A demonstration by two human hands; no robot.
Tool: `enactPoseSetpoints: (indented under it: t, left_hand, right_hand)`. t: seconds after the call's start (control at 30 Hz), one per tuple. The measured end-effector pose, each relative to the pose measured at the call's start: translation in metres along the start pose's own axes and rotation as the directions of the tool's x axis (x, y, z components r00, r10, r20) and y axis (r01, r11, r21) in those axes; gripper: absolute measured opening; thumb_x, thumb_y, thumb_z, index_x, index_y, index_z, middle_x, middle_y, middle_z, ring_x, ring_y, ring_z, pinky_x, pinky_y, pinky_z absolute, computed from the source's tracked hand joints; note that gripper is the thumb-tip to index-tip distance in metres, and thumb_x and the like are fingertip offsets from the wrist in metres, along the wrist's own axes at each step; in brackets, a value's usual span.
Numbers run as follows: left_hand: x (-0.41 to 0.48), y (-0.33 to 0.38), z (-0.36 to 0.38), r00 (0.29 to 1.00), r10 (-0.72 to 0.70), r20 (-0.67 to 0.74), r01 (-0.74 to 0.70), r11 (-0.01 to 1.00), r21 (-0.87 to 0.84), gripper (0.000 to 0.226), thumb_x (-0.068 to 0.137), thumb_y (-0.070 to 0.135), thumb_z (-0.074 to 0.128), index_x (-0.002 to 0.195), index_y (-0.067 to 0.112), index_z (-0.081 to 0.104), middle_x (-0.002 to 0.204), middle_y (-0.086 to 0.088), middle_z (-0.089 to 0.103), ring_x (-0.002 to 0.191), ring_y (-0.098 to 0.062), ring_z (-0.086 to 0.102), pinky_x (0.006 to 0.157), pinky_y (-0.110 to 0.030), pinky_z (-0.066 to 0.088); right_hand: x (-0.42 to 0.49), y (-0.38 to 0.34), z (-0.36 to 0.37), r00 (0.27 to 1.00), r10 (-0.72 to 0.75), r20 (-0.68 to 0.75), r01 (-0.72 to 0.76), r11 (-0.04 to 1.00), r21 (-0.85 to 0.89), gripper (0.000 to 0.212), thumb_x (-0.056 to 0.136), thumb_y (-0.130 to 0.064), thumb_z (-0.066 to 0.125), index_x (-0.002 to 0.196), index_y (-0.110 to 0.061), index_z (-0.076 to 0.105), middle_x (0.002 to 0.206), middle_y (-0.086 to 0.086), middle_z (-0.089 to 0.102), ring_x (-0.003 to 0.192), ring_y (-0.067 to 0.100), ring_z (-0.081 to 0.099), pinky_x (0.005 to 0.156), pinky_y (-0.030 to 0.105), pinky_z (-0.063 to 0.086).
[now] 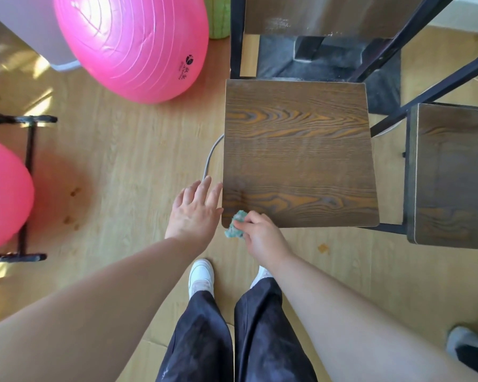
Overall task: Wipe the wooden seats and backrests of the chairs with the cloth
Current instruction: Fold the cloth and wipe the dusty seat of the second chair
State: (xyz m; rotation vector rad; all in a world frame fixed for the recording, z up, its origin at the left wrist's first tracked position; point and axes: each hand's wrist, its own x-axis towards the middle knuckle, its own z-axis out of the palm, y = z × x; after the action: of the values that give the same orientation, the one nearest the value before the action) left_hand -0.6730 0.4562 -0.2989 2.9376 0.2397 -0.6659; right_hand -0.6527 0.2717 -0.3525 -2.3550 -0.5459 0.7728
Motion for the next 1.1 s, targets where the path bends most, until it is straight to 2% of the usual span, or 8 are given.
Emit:
enactPoseSetpoints:
  t: [0.13, 0.23, 0.37, 0.47, 0.67, 0.83, 0.97, 1.1]
  left_hand:
    - [0.002, -0.004, -0.004, 1.0, -0.004, -0.015, 0.004, 1.0, -0.014, 0.06, 0.101, 0.042, 0.03, 0.154, 0.025, 0.008, 0.162, -0.002, 0.01, 0.145, -0.024, 0.013, 0.116, -0.04, 0.019]
    - [0.01, -0.007, -0.006, 0.999, -0.003, -0.035, 0.002, 1.0, -0.027, 0.059, 0.102, 0.04, 0.032, 0.154, 0.025, 0.01, 0.161, -0.003, 0.012, 0.145, -0.025, 0.013, 0.116, -0.041, 0.02]
    - [0.022, -0.011, -0.006, 0.998, -0.015, -0.056, 0.012, 0.999, -0.043, 0.056, 0.103, 0.039, 0.031, 0.153, 0.024, 0.01, 0.161, -0.003, 0.013, 0.144, -0.026, 0.014, 0.116, -0.042, 0.019]
    - [0.027, -0.013, -0.005, 0.998, -0.039, -0.049, 0.036, 0.997, -0.067, 0.056, 0.103, 0.039, 0.029, 0.154, 0.024, 0.009, 0.161, -0.003, 0.012, 0.145, -0.025, 0.012, 0.116, -0.042, 0.018]
    - [0.021, -0.016, -0.004, 0.998, -0.043, -0.052, 0.039, 0.996, -0.075, 0.059, 0.102, 0.04, 0.034, 0.154, 0.024, 0.012, 0.161, -0.003, 0.013, 0.144, -0.025, 0.014, 0.114, -0.041, 0.018]
    - [0.017, -0.019, -0.01, 0.998, -0.038, -0.042, 0.035, 0.998, -0.06, 0.06, 0.102, 0.04, 0.034, 0.154, 0.023, 0.011, 0.161, -0.003, 0.013, 0.144, -0.024, 0.013, 0.114, -0.04, 0.018]
    - [0.022, -0.014, -0.02, 0.998, -0.033, -0.045, 0.03, 0.998, -0.05, 0.059, 0.102, 0.04, 0.035, 0.154, 0.023, 0.014, 0.16, -0.004, 0.016, 0.144, -0.026, 0.015, 0.114, -0.041, 0.02]
    - [0.035, 0.006, -0.033, 1.0, -0.023, -0.016, 0.022, 0.998, -0.065, 0.058, 0.102, 0.041, 0.032, 0.154, 0.024, 0.01, 0.161, -0.003, 0.013, 0.144, -0.026, 0.016, 0.114, -0.041, 0.023]
  right_hand:
    - [-0.006, -0.01, -0.006, 1.0, -0.03, 0.007, 0.03, 0.999, 0.014, 0.026, 0.094, -0.011, 0.056, 0.117, -0.016, 0.068, 0.101, 0.001, 0.059, 0.098, 0.02, 0.052, 0.087, 0.035, 0.046]
    - [0.015, -0.005, -0.034, 0.989, -0.047, -0.138, 0.046, 0.999, -0.009, 0.035, 0.086, -0.004, 0.055, 0.115, -0.013, 0.071, 0.098, 0.007, 0.06, 0.089, 0.029, 0.058, 0.08, 0.035, 0.048]
    - [0.066, 0.009, -0.076, 0.948, 0.145, -0.283, -0.147, 0.989, 0.013, 0.029, 0.09, -0.003, 0.056, 0.115, -0.006, 0.069, 0.101, 0.004, 0.057, 0.091, 0.019, 0.06, 0.075, 0.01, 0.04]
    - [0.092, 0.013, -0.074, 0.95, 0.215, -0.227, -0.224, 0.975, -0.012, 0.024, 0.092, -0.01, 0.058, 0.115, -0.009, 0.066, 0.099, -0.008, 0.051, 0.084, 0.007, 0.056, 0.066, 0.002, 0.035]
    - [0.066, -0.006, -0.02, 0.996, 0.04, -0.079, -0.055, 0.981, -0.186, 0.032, 0.087, -0.026, 0.057, 0.118, -0.03, 0.062, 0.11, 0.001, 0.057, 0.097, 0.023, 0.056, 0.085, 0.033, 0.05]
    - [0.023, -0.008, 0.006, 0.991, -0.102, 0.083, 0.117, 0.973, -0.198, 0.029, 0.093, -0.038, 0.047, 0.112, -0.025, 0.064, 0.102, -0.004, 0.053, 0.089, 0.01, 0.042, 0.076, 0.026, 0.037]
    - [-0.001, -0.006, -0.001, 0.955, -0.14, 0.26, 0.181, 0.974, -0.139, 0.031, 0.09, -0.01, 0.056, 0.116, -0.02, 0.069, 0.105, 0.001, 0.057, 0.096, 0.025, 0.051, 0.085, 0.033, 0.046]
    - [-0.006, -0.012, -0.042, 0.998, 0.032, 0.061, -0.035, 0.998, 0.061, 0.034, 0.091, -0.01, 0.058, 0.121, -0.02, 0.068, 0.108, -0.008, 0.059, 0.095, 0.01, 0.057, 0.085, 0.02, 0.047]
